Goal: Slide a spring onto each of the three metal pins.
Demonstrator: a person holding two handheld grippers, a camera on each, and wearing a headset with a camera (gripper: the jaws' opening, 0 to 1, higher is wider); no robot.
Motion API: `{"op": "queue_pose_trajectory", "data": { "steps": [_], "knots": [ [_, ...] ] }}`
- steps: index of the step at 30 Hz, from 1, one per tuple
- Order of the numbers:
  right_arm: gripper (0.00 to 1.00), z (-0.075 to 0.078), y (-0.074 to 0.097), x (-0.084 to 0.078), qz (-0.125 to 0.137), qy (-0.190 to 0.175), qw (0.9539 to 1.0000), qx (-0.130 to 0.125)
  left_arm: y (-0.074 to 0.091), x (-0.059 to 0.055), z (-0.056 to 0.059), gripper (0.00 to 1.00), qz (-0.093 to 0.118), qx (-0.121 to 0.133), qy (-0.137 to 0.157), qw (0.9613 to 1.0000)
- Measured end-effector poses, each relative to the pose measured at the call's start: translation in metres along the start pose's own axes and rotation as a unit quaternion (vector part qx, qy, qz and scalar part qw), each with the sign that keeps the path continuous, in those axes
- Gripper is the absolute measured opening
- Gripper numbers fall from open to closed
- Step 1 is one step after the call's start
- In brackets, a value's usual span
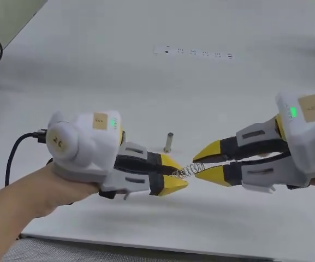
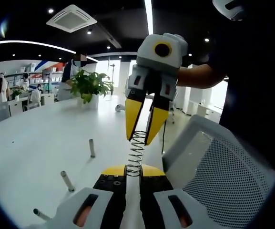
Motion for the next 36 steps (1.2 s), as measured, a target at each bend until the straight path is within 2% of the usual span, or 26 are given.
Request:
{"op": "queue_pose_trajectory", "data": {
  "steps": [2,3,7,8,10,12,16,18,27,36],
  "knots": [
    [0.05,0.0009,-0.0026,0.0006,0.004,-0.005,1.0000,-0.002,0.0007,-0.0001,-0.0012,0.01,-0.001,0.002,-0.001,1.0000],
    [0.05,0.0013,-0.0022,0.0009,0.019,-0.012,0.9997,-0.003,0.0014,0.0011,-0.0013,0.01,0.003,0.003,0.003,1.0000],
    [0.05,-0.0002,-0.0051,0.0015,0.026,-0.017,0.9995,-0.005,0.0016,0.0018,-0.0018,0.01,0.000,0.005,-0.001,1.0000],
    [0.05,-0.0008,-0.0073,0.0046,0.040,-0.016,0.9991,-0.004,0.0009,0.0018,-0.0018,0.01,0.001,0.004,-0.002,1.0000],
    [0.05,-0.0012,-0.0066,0.0063,0.048,-0.029,0.9984,-0.011,-0.0011,0.0035,-0.0003,0.01,0.005,0.002,0.000,1.0000],
    [0.06,-0.0006,-0.0091,0.0066,0.045,-0.027,0.9986,-0.008,-0.0046,0.0041,0.0001,0.01,0.000,0.002,-0.007,1.0000],
    [0.06,-0.0019,-0.0105,0.0097,0.059,-0.035,0.9976,-0.009,-0.0076,0.0062,0.0002,0.01,0.003,-0.002,-0.007,1.0000],
    [0.06,-0.0019,-0.0110,0.0090,0.053,-0.031,0.9981,-0.012,-0.0073,0.0048,-0.0011,0.01,-0.007,0.000,-0.016,0.9998],
    [0.05,-0.0004,-0.0059,0.0093,0.074,-0.062,0.9952,-0.017,-0.0034,0.0044,-0.0008,0.01,-0.002,0.001,-0.003,1.0000],
    [0.05,0.0008,-0.0048,0.0088,0.080,-0.065,0.9944,-0.024,-0.0019,0.0036,-0.0019,0.02,-0.002,0.008,-0.002,1.0000]
  ]
}}
Point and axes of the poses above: the centre of the closed fingertips' face, and the gripper's own axes: y roughly backward along the fingers, z roughly to its right, x roughly out of its top, the point moved 6 cm from there along y, roughly backward along the fingers, and after that the axes turned 9 degrees about z, right-handed, at the moved point
